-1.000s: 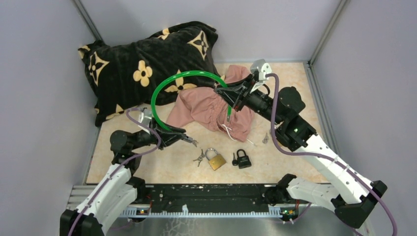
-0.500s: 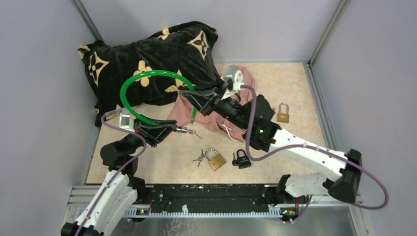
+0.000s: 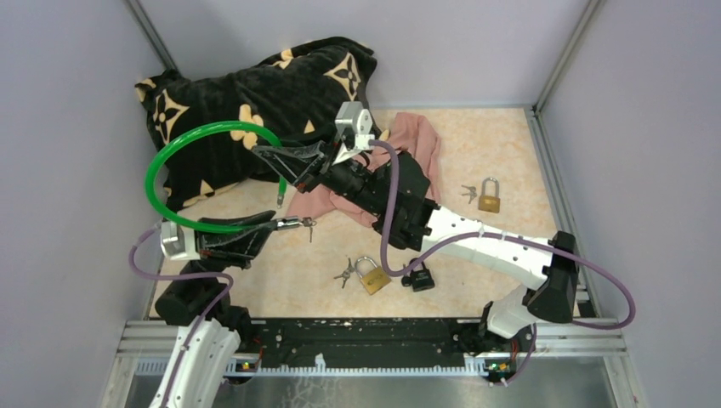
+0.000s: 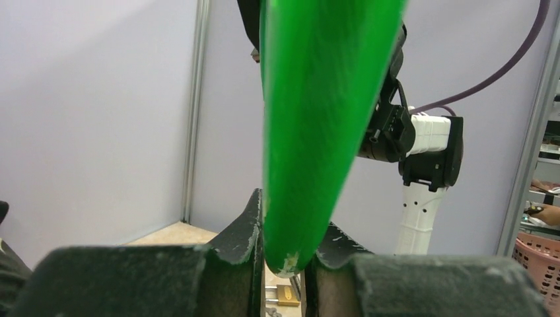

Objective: Lock with the key
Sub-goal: Lock the lock.

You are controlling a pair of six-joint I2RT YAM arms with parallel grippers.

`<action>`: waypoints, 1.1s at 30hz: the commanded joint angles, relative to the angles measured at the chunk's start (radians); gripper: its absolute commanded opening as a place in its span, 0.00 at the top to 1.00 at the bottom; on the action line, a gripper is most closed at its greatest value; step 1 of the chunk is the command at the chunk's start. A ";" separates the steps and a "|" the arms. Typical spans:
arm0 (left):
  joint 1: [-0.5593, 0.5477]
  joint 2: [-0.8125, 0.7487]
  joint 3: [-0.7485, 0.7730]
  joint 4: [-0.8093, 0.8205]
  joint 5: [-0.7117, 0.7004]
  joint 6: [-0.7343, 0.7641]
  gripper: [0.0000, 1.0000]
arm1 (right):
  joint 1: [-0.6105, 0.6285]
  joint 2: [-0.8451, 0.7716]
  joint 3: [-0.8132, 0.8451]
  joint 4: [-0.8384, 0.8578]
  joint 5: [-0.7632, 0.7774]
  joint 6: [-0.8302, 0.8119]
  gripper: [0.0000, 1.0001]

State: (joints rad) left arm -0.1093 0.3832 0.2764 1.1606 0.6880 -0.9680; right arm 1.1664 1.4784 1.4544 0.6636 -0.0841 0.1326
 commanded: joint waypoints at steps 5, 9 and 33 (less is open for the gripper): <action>0.003 -0.032 0.002 0.001 -0.109 -0.016 1.00 | 0.057 -0.003 0.061 0.014 0.025 0.009 1.00; 0.003 -0.033 0.008 -0.012 -0.118 -0.021 1.00 | 0.062 -0.014 0.031 0.023 0.044 -0.003 1.00; 0.016 -0.037 0.040 -0.012 -0.137 -0.051 1.00 | 0.063 0.028 -0.026 0.023 0.080 -0.052 1.00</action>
State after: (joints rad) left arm -0.0978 0.3576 0.2779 1.1099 0.5838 -0.9966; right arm 1.2148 1.4994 1.4330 0.6209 -0.0036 0.0780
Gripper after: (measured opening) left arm 0.213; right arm 0.118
